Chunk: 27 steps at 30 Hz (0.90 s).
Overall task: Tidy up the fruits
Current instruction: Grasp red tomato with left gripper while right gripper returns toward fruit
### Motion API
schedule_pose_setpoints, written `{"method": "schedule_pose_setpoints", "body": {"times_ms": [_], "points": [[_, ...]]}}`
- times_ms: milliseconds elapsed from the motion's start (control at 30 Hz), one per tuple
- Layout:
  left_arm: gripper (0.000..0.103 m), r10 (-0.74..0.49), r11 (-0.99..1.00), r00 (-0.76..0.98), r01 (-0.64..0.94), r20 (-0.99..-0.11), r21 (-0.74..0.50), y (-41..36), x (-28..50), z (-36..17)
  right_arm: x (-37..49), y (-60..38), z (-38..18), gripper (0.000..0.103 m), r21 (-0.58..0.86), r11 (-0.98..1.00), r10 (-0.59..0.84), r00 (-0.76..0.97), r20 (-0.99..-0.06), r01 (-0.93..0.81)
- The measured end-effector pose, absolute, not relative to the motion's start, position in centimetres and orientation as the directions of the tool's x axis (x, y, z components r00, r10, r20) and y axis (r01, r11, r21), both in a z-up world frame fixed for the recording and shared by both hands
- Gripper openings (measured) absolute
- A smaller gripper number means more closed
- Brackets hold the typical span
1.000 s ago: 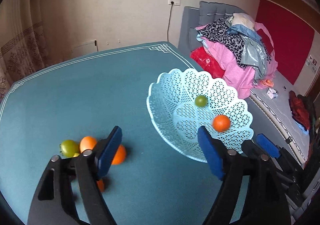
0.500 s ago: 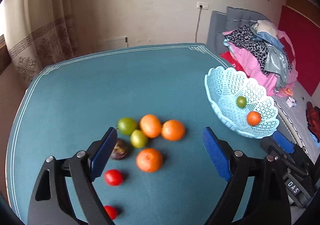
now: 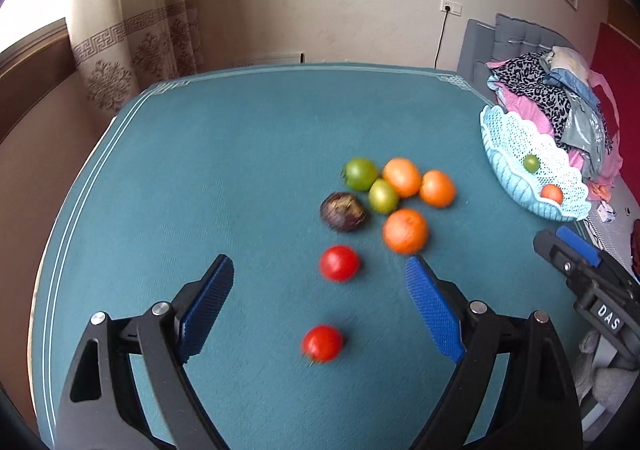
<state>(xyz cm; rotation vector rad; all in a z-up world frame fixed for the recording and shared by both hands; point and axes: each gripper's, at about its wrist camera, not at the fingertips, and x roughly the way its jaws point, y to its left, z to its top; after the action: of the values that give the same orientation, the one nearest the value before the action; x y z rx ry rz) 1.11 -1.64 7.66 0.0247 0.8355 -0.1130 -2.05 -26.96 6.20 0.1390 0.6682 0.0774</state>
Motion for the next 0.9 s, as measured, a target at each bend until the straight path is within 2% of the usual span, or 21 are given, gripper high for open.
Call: {"method": "schedule_pose_setpoints", "body": {"times_ms": [400,600,667,900], "points": [[0.087,-0.096,0.993,0.6,0.118,-0.795,-0.03,-0.2,-0.7,3.6,-1.7,-23.0,4.5,0.068,0.129,0.987,0.155,0.725,-0.671,-0.092],[0.065,-0.108,0.992,0.566,0.118,-0.817,-0.049,-0.2,-0.4,1.9,-1.1,-22.3,4.1,0.068,0.13,0.986,0.163,0.703,-0.692,-0.101],[0.063,-0.116,0.991,0.571,0.119,-0.813,-0.057,-0.2,-0.4,1.7,-1.0,-22.0,4.0,0.068,0.127,0.986,0.164,0.698,-0.697,-0.105],[0.03,-0.182,0.979,0.575,0.179,-0.797,-0.094,-0.8,-1.0,2.0,-0.1,-20.9,3.4,0.068,0.119,0.984,0.175,0.682,-0.71,-0.13]]}}
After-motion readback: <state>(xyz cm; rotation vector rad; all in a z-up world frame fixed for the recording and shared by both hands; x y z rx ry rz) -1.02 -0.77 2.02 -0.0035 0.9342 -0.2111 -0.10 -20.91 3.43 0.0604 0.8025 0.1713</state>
